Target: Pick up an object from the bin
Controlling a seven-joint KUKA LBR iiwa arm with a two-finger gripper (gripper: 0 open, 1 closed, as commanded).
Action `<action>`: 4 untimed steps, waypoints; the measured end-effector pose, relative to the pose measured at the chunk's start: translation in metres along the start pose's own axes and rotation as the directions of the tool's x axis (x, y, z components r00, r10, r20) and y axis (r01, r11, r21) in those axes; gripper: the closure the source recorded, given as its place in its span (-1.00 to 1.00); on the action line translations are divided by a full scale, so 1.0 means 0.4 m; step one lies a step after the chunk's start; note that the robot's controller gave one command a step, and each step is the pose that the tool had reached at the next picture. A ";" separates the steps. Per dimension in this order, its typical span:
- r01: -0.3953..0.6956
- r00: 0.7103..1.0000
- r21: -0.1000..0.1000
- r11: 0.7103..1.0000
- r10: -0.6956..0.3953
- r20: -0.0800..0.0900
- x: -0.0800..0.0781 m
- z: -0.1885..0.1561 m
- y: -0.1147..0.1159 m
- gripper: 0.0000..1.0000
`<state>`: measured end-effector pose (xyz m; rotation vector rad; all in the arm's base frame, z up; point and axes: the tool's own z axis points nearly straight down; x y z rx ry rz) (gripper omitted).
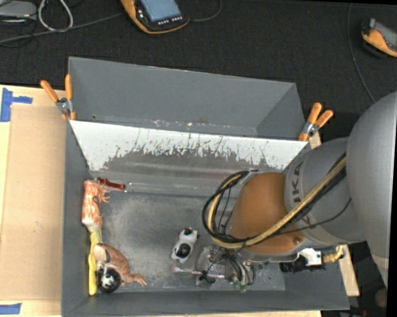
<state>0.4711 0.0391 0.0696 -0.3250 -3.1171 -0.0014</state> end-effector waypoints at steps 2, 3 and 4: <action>0.002 1.000 0.000 1.000 -0.002 -0.002 0.003 -0.049 -0.001 1.00; 0.002 1.000 0.000 1.000 -0.002 -0.001 0.002 -0.085 -0.001 1.00; 0.003 1.000 0.001 1.000 -0.003 -0.006 0.005 -0.142 -0.002 1.00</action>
Offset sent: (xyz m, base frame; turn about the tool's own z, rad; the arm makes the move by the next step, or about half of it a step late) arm -0.0001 0.0001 0.0267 -0.0004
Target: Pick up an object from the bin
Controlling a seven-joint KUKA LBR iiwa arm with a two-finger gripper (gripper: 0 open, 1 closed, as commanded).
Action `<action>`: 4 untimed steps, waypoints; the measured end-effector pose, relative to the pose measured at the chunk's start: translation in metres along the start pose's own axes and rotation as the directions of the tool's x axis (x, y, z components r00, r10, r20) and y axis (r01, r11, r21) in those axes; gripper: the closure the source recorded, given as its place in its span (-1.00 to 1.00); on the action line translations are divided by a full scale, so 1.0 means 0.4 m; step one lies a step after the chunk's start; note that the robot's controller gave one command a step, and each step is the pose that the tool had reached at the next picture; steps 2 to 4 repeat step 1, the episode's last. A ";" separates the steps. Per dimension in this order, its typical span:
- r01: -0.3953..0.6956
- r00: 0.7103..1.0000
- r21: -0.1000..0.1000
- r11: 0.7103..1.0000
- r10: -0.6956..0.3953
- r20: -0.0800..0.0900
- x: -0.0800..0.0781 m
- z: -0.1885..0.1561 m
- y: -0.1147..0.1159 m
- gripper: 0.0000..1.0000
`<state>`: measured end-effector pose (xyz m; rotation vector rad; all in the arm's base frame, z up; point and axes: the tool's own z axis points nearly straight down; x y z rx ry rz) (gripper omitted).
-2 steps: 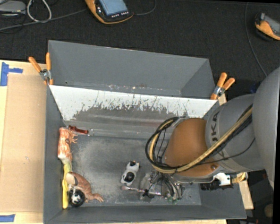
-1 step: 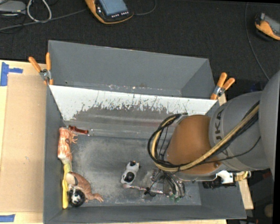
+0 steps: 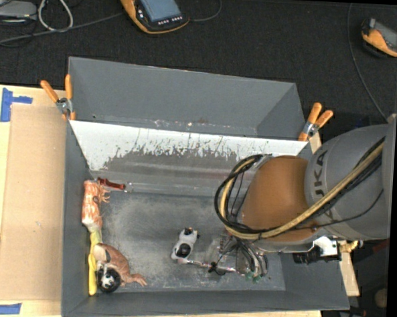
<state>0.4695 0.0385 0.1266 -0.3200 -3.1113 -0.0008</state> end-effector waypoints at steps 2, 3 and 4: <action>0.003 1.000 0.000 1.000 -0.003 0.000 0.002 -0.239 0.000 1.00; 0.003 1.000 0.000 1.000 -0.003 0.000 0.002 -0.239 0.000 1.00; 0.003 1.000 0.000 1.000 -0.003 0.000 0.002 -0.239 0.000 1.00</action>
Offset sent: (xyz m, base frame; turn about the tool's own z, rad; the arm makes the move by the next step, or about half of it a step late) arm -0.0012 -0.0002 0.0996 -0.0009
